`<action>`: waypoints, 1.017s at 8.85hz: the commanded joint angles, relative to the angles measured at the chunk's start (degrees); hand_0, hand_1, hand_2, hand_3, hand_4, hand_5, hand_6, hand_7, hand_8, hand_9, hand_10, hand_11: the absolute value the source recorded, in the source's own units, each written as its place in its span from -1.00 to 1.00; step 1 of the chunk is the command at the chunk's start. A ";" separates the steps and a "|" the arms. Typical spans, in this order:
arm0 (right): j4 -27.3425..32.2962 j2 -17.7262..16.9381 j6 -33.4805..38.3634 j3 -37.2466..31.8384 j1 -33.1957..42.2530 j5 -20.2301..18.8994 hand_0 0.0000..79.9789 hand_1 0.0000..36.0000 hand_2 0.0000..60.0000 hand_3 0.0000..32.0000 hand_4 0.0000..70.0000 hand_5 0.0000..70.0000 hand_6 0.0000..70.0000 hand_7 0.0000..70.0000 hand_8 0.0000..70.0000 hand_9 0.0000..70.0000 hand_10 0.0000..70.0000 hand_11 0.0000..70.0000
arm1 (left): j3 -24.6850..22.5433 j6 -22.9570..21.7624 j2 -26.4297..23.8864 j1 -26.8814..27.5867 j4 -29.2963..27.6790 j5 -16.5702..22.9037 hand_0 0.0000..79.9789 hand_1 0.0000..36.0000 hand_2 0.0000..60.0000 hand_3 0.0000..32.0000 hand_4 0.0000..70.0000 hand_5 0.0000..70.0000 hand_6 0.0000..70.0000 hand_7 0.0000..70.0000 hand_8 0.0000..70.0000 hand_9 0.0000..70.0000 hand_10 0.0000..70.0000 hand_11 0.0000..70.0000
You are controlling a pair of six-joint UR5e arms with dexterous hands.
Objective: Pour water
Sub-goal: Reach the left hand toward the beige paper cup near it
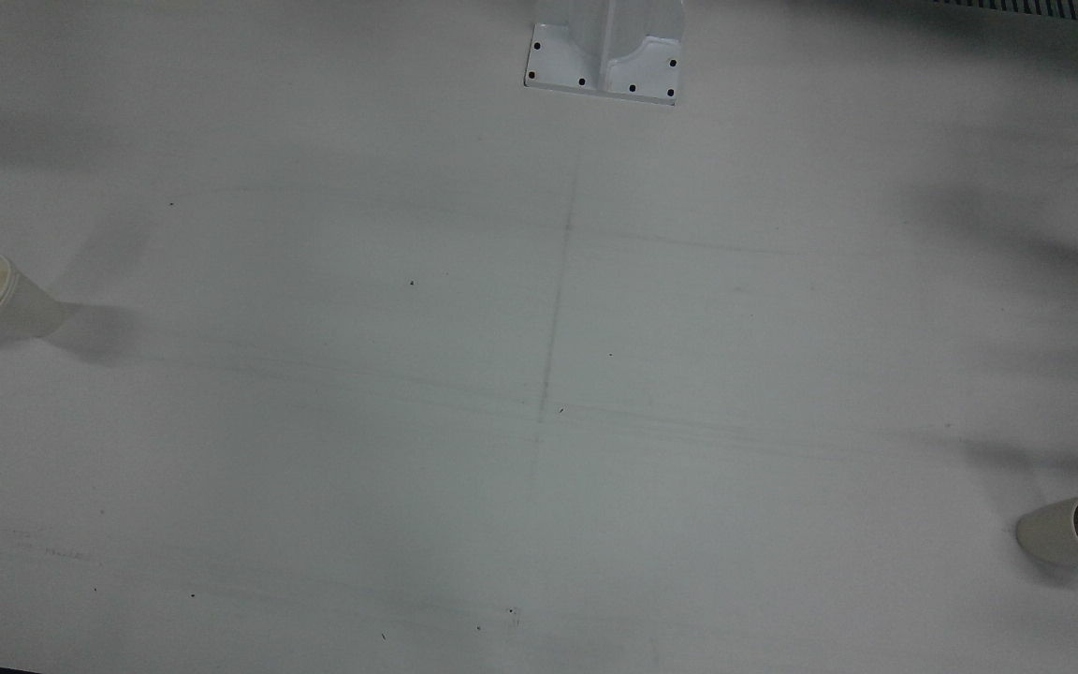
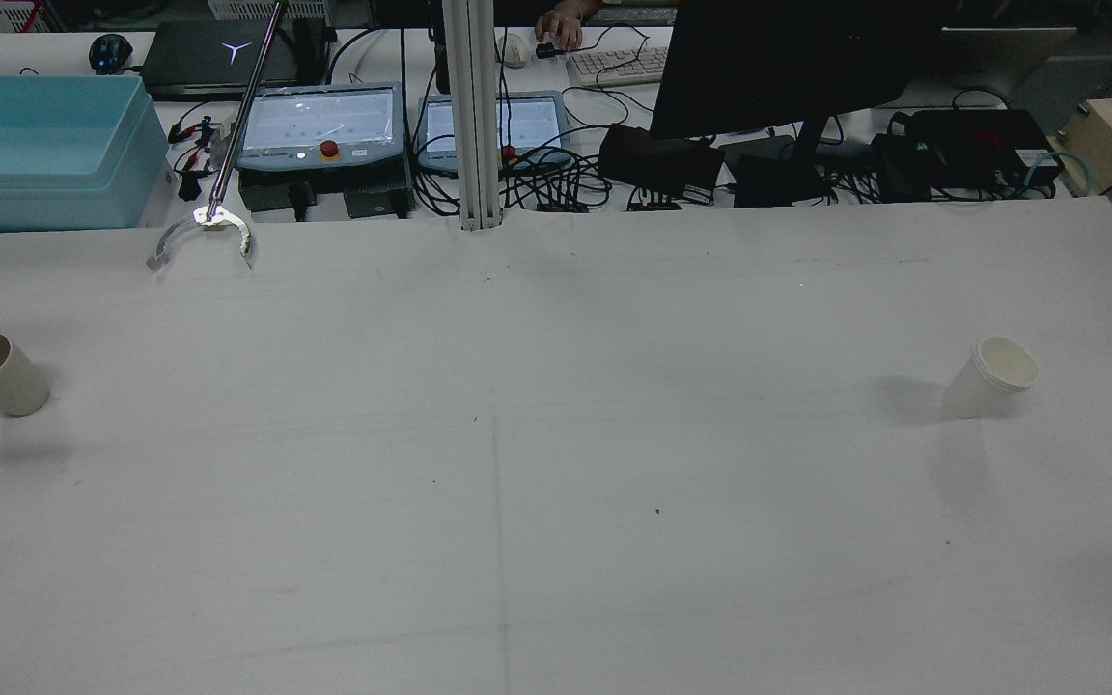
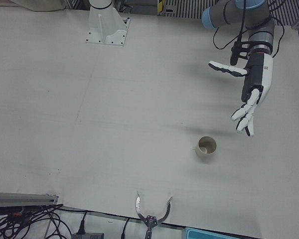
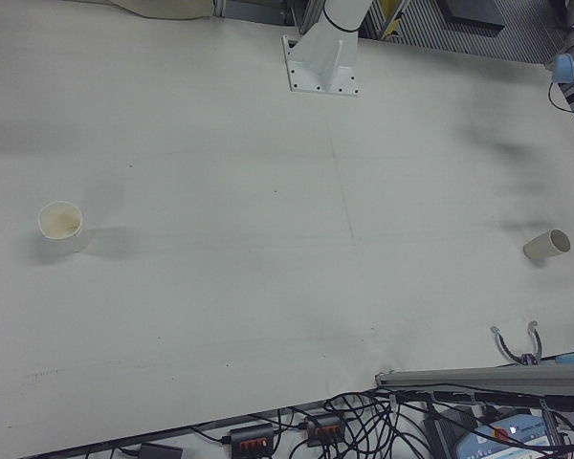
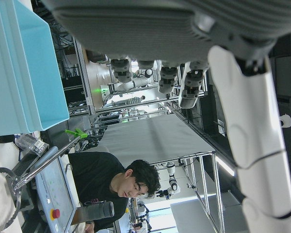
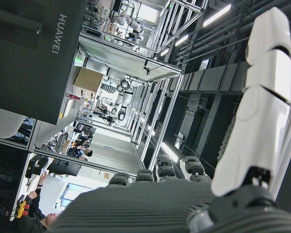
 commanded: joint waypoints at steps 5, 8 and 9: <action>5.46 1.78 -1.12 -6.42 -2.58 -1.48 0.24 0.01 -0.59 -1.00 -0.81 -1.00 -0.89 -0.81 -1.00 -0.95 -1.00 -0.96 | 9.21 4.37 -0.53 -0.23 -7.99 -0.85 0.34 -0.44 -1.00 -1.00 -0.54 -0.78 -0.93 -0.84 -1.00 -1.00 -0.90 -0.81; 7.68 -0.40 -1.21 -11.89 -6.28 -1.39 0.19 -0.16 -0.69 -1.00 -0.86 -1.00 -0.97 -0.94 -1.00 -0.95 -1.00 -0.99 | 16.87 5.94 4.66 -0.23 -20.47 -0.77 0.33 -0.43 -1.00 -1.00 -0.61 -0.91 -0.98 -0.92 -1.00 -1.00 -0.93 -0.85; 8.38 -1.55 -1.21 -12.15 -6.46 -1.39 0.17 -0.22 -0.71 -1.00 -0.95 -1.00 -1.00 -1.00 -1.00 -1.00 -1.00 -1.00 | 18.98 6.47 4.32 -0.05 -22.24 -0.59 0.33 -0.42 -1.00 -0.84 -0.67 -0.99 -1.00 -0.97 -1.00 -1.00 -0.93 -0.84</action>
